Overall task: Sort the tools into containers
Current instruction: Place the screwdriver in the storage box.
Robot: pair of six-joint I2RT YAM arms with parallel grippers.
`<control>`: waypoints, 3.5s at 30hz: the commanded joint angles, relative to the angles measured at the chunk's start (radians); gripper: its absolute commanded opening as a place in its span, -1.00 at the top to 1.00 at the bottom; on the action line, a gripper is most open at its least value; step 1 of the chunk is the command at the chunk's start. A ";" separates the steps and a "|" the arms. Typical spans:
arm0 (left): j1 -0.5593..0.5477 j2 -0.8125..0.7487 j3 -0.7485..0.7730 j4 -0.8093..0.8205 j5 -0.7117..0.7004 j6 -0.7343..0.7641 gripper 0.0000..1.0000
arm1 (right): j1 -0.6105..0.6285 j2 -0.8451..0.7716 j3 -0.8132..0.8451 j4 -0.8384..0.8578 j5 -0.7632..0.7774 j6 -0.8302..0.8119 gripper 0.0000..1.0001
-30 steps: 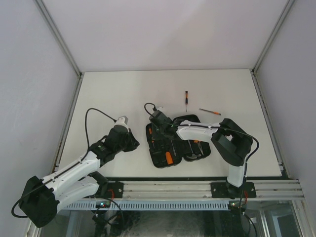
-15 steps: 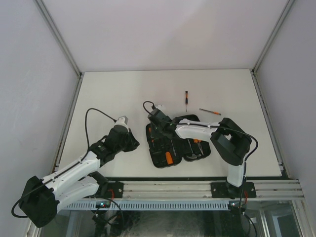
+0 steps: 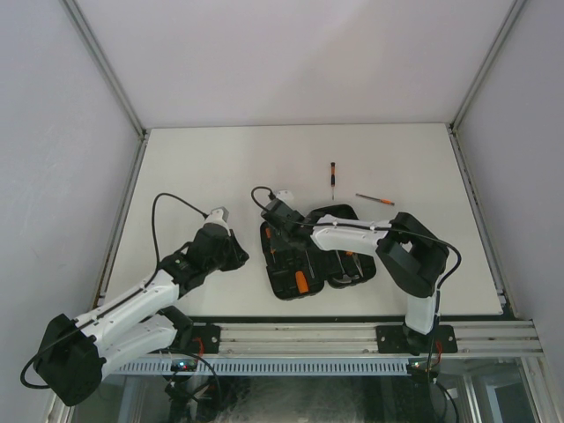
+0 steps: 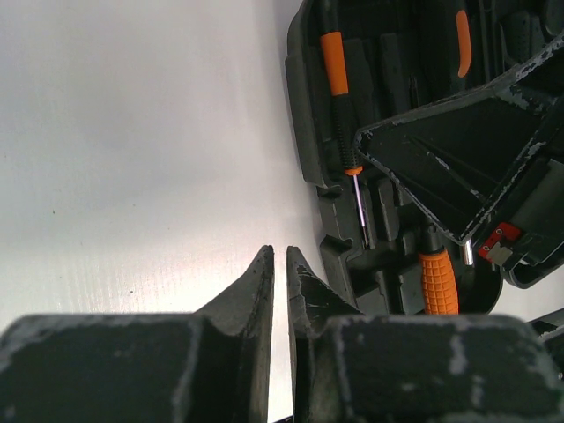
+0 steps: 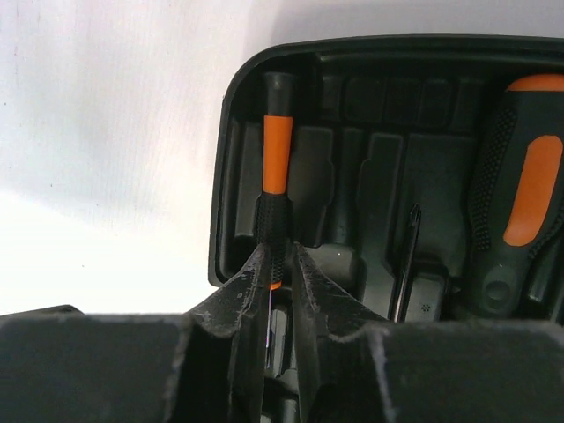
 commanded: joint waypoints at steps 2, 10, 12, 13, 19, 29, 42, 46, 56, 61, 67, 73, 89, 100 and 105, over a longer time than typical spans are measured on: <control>0.007 -0.003 0.003 0.032 0.009 -0.003 0.74 | 0.012 -0.053 0.034 -0.007 -0.009 -0.023 0.73; 0.007 -0.009 0.003 0.026 0.007 -0.003 0.76 | 0.011 -0.029 0.034 0.007 -0.052 -0.013 0.79; 0.006 -0.011 0.000 0.025 0.006 -0.002 0.77 | 0.010 -0.020 0.034 0.008 -0.056 -0.013 0.81; 0.007 -0.012 -0.001 0.025 0.006 -0.004 0.77 | 0.009 -0.017 0.034 0.008 -0.059 -0.013 0.82; 0.007 -0.009 -0.001 0.026 0.004 -0.003 0.78 | 0.011 0.014 0.079 -0.075 -0.037 -0.012 0.95; 0.006 -0.009 -0.008 0.026 -0.008 -0.008 0.79 | 0.021 0.151 0.216 -0.316 -0.051 -0.024 1.00; 0.008 -0.073 -0.047 0.011 -0.058 -0.040 0.80 | 0.024 0.282 0.307 -0.439 -0.090 -0.042 1.00; 0.009 -0.087 -0.057 0.006 -0.064 -0.044 0.81 | 0.023 0.337 0.297 -0.452 -0.117 -0.044 1.00; 0.009 -0.108 -0.069 0.011 -0.066 -0.047 0.80 | 0.023 0.317 0.212 -0.389 -0.152 -0.041 1.00; 0.009 -0.121 -0.052 -0.006 -0.083 -0.040 0.79 | 0.027 0.147 0.207 -0.284 -0.163 -0.081 0.98; 0.022 -0.159 -0.035 -0.024 -0.094 -0.031 0.61 | 0.027 -0.030 0.205 -0.168 -0.173 -0.115 0.87; 0.033 -0.150 -0.020 -0.011 -0.085 -0.022 0.55 | 0.018 -0.151 0.140 -0.151 -0.079 -0.115 0.72; 0.071 -0.106 -0.035 0.038 -0.022 -0.009 0.58 | -0.015 -0.078 0.092 -0.142 -0.119 -0.112 0.55; 0.078 -0.104 -0.056 0.040 -0.011 -0.005 0.63 | -0.001 0.037 0.181 -0.192 -0.116 -0.118 0.54; 0.079 -0.107 -0.061 0.041 -0.009 -0.007 0.64 | 0.002 0.066 0.211 -0.214 -0.098 -0.125 0.55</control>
